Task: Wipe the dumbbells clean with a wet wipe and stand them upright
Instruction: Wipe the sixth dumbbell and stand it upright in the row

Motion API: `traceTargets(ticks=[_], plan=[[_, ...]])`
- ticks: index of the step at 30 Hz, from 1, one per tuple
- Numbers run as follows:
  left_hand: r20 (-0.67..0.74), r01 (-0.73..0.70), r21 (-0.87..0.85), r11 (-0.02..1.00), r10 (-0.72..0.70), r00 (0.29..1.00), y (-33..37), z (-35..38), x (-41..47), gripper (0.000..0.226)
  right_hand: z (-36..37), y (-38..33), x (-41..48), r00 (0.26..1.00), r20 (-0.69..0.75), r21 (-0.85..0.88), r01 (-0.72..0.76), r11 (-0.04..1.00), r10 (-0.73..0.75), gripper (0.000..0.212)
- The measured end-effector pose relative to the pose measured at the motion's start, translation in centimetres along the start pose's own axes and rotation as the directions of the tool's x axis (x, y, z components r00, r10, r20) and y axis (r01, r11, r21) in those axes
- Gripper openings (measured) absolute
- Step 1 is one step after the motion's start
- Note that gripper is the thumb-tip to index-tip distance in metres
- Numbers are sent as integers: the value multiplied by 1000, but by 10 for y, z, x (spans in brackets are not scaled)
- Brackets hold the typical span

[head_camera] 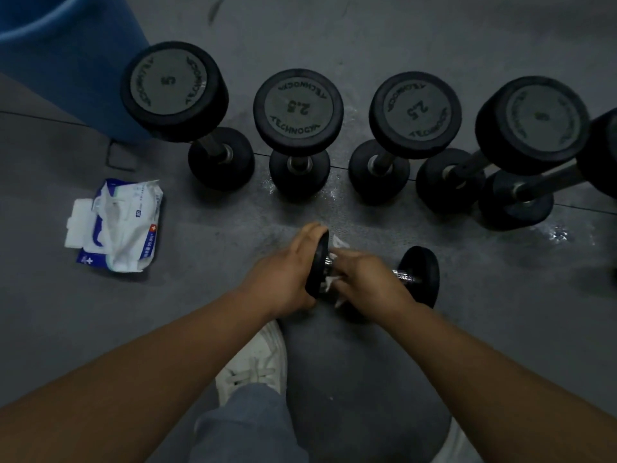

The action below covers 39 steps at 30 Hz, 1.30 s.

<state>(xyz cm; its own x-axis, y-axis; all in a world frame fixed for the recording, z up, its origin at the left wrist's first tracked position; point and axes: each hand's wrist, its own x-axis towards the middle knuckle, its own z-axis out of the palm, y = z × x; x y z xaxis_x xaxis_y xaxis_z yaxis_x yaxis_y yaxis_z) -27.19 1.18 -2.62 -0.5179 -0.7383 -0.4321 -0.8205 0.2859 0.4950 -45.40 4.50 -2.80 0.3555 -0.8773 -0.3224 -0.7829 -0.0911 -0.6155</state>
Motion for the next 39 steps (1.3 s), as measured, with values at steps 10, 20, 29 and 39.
traceTargets(ticks=[10, 20, 29, 39], plan=[[12, 6, -15, 1000, -5, 1000, -1, -1, 2, 121, -9, -8, 23, 940, 114, 20, -326, 945, 322, 44], [18, 17, -26, 999, -17, 1000, 4, -4, -2, 116, -1, -2, 5, 968, -103, 186, -208, 960, 229, 30], [12, -5, -24, 1000, 5, 1000, -1, -2, -1, 115, -33, -21, 6, 912, -276, 337, -204, 919, 303, 17], [-20, -52, -54, 997, 51, 998, -6, 3, 6, 117, 16, -35, -5, 927, -105, 58, -355, 933, 359, 62]])
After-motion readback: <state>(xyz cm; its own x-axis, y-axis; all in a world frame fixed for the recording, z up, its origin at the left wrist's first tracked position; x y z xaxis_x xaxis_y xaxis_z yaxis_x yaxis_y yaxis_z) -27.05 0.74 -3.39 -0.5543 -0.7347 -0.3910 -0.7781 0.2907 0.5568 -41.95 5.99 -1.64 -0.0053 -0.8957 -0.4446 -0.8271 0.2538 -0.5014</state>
